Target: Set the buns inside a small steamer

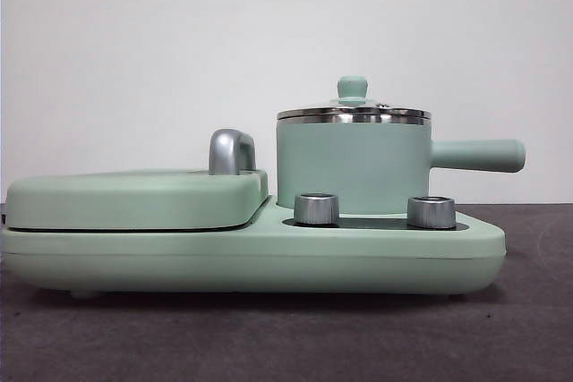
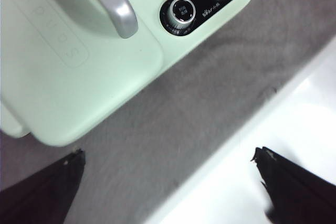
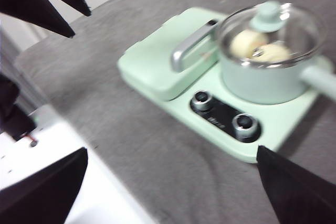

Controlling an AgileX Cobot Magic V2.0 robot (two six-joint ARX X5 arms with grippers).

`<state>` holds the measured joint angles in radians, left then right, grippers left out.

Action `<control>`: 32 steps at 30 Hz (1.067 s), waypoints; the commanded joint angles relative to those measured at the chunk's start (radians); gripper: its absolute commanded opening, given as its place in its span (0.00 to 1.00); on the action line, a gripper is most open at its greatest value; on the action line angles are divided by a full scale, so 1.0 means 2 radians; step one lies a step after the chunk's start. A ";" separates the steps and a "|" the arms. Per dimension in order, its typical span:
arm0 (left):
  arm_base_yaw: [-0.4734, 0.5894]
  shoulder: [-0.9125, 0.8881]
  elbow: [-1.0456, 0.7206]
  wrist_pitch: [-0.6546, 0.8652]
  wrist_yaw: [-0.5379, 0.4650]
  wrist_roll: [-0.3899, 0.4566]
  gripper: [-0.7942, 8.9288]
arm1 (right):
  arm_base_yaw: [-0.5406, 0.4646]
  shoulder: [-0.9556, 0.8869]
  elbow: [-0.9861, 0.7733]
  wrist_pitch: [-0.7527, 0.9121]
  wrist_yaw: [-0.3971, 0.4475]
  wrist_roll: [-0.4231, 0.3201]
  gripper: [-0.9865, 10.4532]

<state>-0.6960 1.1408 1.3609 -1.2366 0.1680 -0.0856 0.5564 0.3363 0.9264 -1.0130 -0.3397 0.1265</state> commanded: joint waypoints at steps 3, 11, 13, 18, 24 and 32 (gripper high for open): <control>-0.002 -0.123 -0.146 0.115 0.002 -0.042 0.62 | 0.003 0.003 -0.020 0.031 -0.027 -0.007 0.53; -0.002 -0.233 -0.242 0.177 -0.042 -0.092 0.09 | 0.003 0.003 -0.033 0.035 -0.015 -0.007 0.10; -0.002 -0.239 -0.242 0.180 -0.042 -0.097 0.09 | 0.003 0.003 -0.033 0.040 -0.001 -0.006 0.09; -0.002 -0.242 -0.241 0.207 -0.042 -0.096 0.09 | 0.003 0.003 -0.033 0.047 0.013 -0.004 0.10; -0.002 -0.242 -0.241 0.208 -0.042 -0.096 0.09 | 0.003 0.003 -0.033 0.048 0.013 -0.004 0.10; 0.017 -0.285 -0.273 0.248 -0.042 -0.096 0.09 | 0.003 0.003 -0.033 0.048 0.013 -0.004 0.10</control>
<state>-0.6662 0.5697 0.8158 -0.7597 0.0845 -0.2775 0.5560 0.3382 0.8566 -0.9291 -0.3141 0.1238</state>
